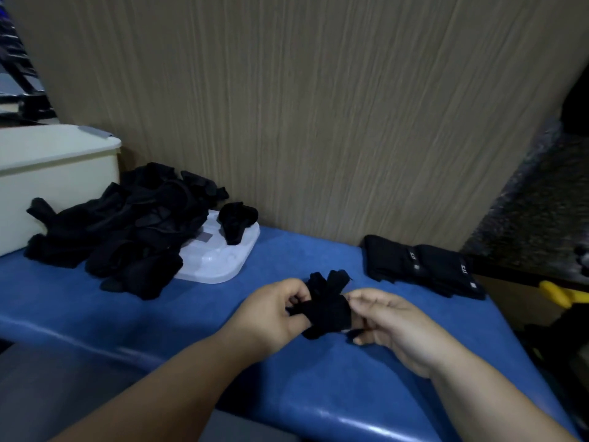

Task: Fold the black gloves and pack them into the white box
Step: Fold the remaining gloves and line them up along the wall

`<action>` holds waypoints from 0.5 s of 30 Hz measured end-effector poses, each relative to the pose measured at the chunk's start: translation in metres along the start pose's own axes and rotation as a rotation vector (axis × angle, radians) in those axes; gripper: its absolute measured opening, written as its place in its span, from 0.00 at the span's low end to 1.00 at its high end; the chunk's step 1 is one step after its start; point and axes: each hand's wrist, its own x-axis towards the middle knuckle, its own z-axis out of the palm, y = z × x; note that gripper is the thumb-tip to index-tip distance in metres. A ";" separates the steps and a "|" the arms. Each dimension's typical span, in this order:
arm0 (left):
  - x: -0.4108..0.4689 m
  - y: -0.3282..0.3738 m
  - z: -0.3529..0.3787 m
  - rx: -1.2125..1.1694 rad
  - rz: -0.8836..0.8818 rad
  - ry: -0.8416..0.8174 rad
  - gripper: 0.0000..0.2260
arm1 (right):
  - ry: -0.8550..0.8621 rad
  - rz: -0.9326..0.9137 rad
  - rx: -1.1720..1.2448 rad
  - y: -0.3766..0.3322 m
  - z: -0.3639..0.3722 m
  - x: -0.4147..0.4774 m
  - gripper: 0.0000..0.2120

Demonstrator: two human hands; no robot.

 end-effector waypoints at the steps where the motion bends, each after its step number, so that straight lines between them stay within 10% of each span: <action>1: 0.001 0.000 0.001 -0.015 -0.008 0.022 0.08 | 0.003 -0.020 -0.049 0.002 -0.003 -0.001 0.14; 15: 0.002 0.006 0.012 -0.091 -0.039 0.093 0.10 | -0.012 -0.236 -0.164 0.010 -0.002 0.009 0.15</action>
